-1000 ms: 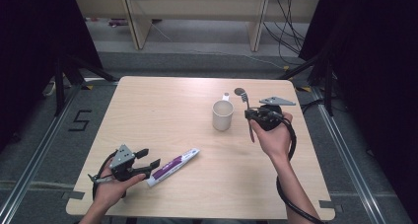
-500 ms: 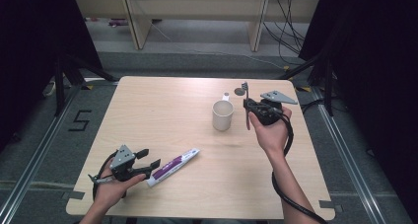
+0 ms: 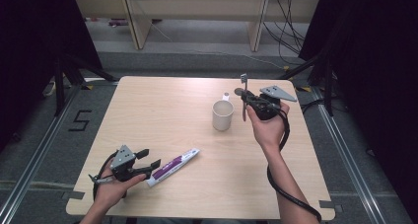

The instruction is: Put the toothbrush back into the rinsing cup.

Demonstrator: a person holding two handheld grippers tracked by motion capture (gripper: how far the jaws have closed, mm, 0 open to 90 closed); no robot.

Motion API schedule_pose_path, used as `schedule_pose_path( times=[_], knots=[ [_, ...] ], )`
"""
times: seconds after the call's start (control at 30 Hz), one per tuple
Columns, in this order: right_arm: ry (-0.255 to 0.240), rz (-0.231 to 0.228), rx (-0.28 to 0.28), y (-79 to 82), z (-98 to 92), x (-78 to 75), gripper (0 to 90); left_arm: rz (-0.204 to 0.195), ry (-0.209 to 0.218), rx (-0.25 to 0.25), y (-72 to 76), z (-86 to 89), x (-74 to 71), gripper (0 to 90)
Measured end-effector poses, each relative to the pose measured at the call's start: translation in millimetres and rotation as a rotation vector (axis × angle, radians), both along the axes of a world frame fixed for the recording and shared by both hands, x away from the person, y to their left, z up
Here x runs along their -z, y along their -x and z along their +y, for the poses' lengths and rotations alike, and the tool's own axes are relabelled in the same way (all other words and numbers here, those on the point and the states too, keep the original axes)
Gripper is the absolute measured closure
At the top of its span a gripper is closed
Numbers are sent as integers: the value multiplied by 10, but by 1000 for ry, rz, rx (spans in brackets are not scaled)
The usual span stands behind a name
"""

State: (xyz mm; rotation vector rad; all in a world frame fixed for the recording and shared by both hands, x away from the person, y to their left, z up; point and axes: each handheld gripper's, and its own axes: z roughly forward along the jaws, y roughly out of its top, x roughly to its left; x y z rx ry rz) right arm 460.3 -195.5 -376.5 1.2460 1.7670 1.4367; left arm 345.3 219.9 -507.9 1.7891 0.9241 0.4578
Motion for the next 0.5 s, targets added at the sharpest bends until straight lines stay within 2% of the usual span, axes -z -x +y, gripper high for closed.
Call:
schedule_pose_path(
  times=[0.1,0.13,0.17,0.27,0.33,0.37,0.4,0.5],
  knots=[
    [-6,-20,5,-30,14,-15,803,0,1,0,2,0,2,348],
    [-22,-17,9,-30,23,-21,803,0,1,0,2,0,2,349],
    [-7,-39,7,-51,19,-27,803,1,4,-1,3,-2,6,349],
    [-32,-35,20,-70,31,-53,803,5,-1,-6,7,-5,7,349],
    [-18,-40,19,-82,27,-59,803,4,-3,-4,7,-3,6,349],
    [-45,-38,26,-89,40,-71,803,3,-1,-4,7,-4,5,349],
    [-33,-53,25,-108,35,-70,803,3,-1,-5,7,-4,4,349],
    [-47,-49,30,-127,43,-76,803,3,-1,-5,6,-5,6,349]
  ],
)
